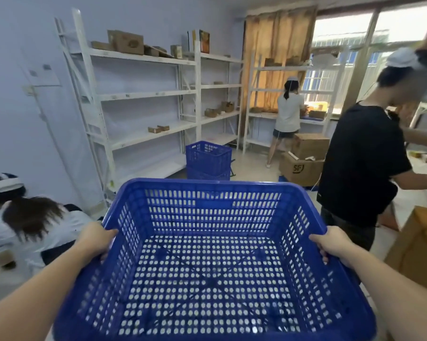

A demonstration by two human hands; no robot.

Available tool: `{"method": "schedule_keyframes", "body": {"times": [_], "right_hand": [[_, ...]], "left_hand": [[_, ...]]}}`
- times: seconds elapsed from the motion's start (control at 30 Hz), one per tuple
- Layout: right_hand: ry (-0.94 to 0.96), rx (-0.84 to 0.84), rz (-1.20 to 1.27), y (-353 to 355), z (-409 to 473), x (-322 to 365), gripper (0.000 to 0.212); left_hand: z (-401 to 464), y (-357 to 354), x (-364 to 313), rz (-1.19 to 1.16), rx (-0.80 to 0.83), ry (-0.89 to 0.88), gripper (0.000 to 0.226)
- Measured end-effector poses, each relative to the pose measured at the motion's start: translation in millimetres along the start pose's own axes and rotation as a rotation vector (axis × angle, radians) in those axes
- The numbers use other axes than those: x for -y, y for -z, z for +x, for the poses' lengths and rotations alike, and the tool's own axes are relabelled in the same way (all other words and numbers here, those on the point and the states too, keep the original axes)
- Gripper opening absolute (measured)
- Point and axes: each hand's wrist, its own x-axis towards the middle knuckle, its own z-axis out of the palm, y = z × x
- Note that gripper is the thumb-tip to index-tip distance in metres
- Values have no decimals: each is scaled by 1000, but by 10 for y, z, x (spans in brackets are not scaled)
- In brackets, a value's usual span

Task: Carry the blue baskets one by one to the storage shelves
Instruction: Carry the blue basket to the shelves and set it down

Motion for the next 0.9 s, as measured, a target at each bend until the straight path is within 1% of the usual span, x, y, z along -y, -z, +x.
{"method": "schedule_keyframes", "body": {"times": [0.07, 0.17, 0.27, 0.37, 0.43, 0.63, 0.73, 0.83, 0.9], "right_hand": [[-19, 2, -5, -74, 350, 128, 30], [0, 11, -23, -193, 860, 425, 26], [7, 47, -52, -309, 1471, 701, 33], [-3, 61, -41, -417, 2086, 970, 42], [-7, 81, -48, -512, 2494, 1189, 43], [11, 129, -94, -1041, 3708, 1862, 35], [23, 152, -117, -1431, 4320, 2231, 34], [24, 160, -127, -1744, 4866, 2611, 30], [31, 154, -140, -1894, 5205, 2890, 28]], "left_hand": [[320, -136, -255, 33, 13, -21, 31], [858, -394, -491, 41, 31, 9, 35], [1456, -621, -701, 57, 35, 40, 44], [1957, -780, -890, 45, 43, 49, 37], [2285, -849, -1008, 32, 55, 53, 33], [3362, -1036, -1237, 37, 77, 70, 25], [4068, -1140, -1293, 7, 74, 102, 21], [4753, -1203, -1438, -2, 98, 138, 23], [5190, -1246, -1593, 3, 83, 147, 25]]}}
